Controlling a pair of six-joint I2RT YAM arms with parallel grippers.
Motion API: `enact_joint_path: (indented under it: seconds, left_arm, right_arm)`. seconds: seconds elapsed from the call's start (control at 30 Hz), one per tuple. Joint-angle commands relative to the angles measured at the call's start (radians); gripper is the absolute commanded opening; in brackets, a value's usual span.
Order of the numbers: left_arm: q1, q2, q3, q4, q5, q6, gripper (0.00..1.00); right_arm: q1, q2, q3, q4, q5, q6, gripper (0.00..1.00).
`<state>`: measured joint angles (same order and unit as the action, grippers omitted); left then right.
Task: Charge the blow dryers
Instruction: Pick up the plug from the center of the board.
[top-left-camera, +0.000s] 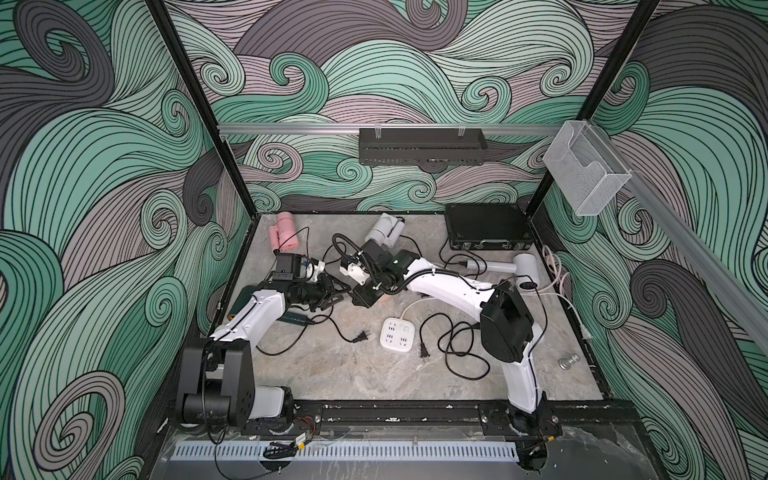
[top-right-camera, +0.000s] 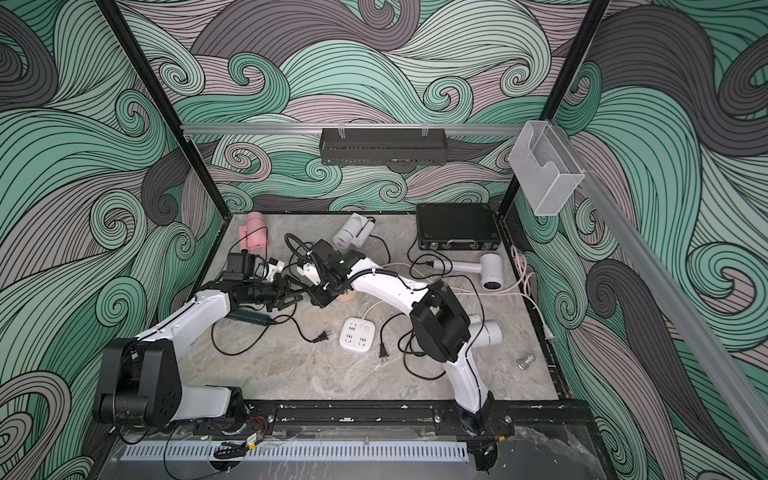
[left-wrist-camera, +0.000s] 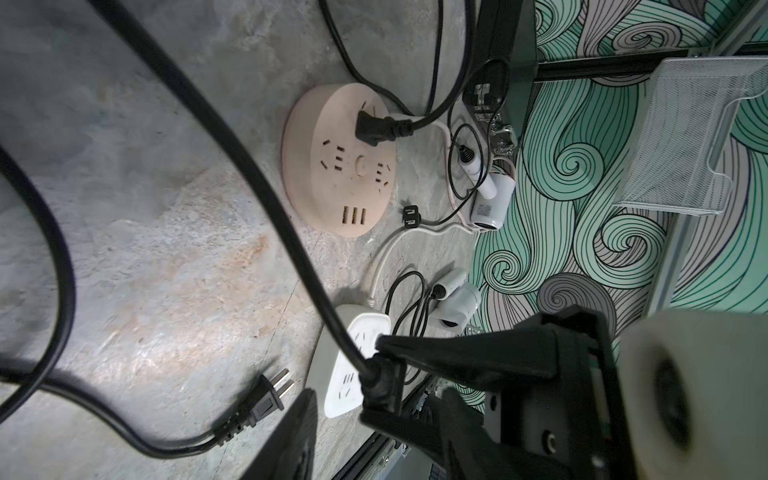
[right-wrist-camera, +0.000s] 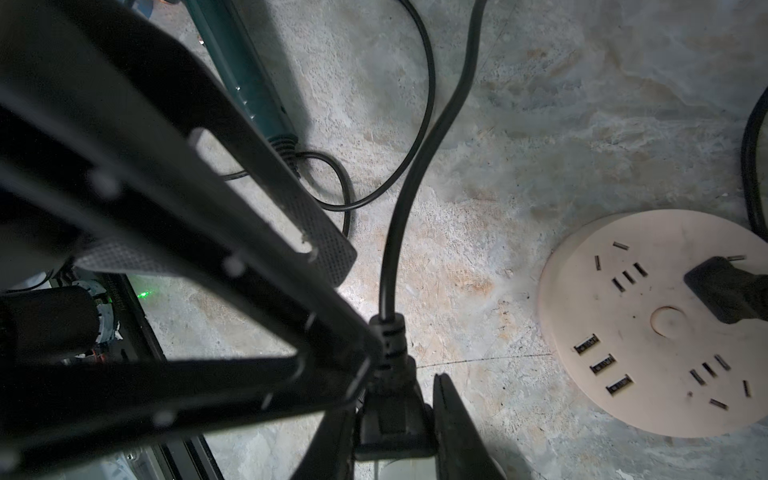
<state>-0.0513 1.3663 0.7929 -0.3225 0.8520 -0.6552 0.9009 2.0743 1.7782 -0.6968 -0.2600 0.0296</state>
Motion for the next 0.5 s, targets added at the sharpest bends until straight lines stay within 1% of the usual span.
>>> enact_joint_path:
  seconds: [0.0,0.1,0.27,0.43,0.47]
  left_arm:
    - [-0.017,0.039,0.037,0.024,0.05,0.006,0.46]
    - [-0.033,0.091,0.047,0.011,0.067,0.032,0.45]
    - [-0.042,0.132,0.058,0.029,0.109,0.032,0.34]
    - [-0.047,0.151,0.072,-0.007,0.127,0.063,0.31]
    - [-0.047,0.155,0.076,-0.014,0.131,0.069,0.28]
  right_arm:
    - [0.001,-0.035,-0.01,0.023,-0.023,-0.021,0.17]
    - [0.002,-0.048,-0.017,0.041,-0.023,-0.025,0.17]
    - [0.003,-0.065,-0.032,0.06,0.009,-0.026,0.17]
    - [0.005,-0.068,-0.037,0.065,0.031,-0.033,0.17]
    - [0.006,-0.071,-0.039,0.07,0.032,-0.033,0.17]
